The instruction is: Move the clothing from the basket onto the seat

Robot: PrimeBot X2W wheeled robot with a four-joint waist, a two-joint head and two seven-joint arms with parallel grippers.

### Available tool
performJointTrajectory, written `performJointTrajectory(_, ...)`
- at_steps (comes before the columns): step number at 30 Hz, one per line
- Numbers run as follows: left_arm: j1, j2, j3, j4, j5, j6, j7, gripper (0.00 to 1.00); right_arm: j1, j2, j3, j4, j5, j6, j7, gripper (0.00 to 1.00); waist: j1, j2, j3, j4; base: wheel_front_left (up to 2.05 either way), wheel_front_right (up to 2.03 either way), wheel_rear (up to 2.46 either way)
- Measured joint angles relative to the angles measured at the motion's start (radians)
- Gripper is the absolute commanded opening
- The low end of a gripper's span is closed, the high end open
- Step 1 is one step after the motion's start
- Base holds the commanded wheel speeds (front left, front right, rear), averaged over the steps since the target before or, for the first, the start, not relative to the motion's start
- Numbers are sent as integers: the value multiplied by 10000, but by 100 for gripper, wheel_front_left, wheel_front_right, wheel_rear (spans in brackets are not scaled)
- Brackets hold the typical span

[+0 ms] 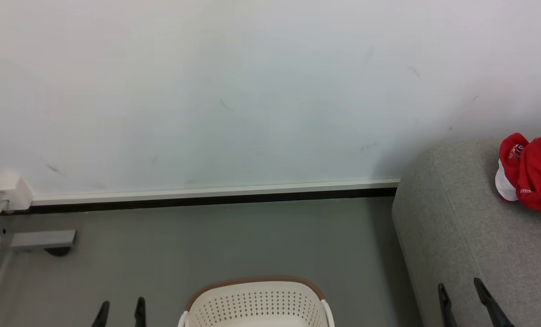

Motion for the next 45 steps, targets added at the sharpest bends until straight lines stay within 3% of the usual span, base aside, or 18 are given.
performJointTrajectory(20, 180, -535, 834, 27, 598, -405, 0, 100, 81, 6, 180, 322, 303, 0, 0, 100, 2, 0, -137, 46, 0, 0, 0)
performJointTrajectory(36, 170, -662, 851, 107, 752, -656, 0, 100, -244, 6, 397, 389, 276, 0, -2, 100, 2, 0, -196, 214, 0, 0, 0)
performJointTrajectory(37, 183, -686, 848, 169, 748, -654, 2, 0, -218, 10, 408, 445, 286, 0, -2, 0, 2, 0, -197, 216, 0, 0, 0)
performJointTrajectory(45, 162, -773, 947, 612, -52, -667, 387, 0, -22, 31, 441, 721, 1208, 0, 188, 0, 2, 0, -176, 230, 0, 0, 0)
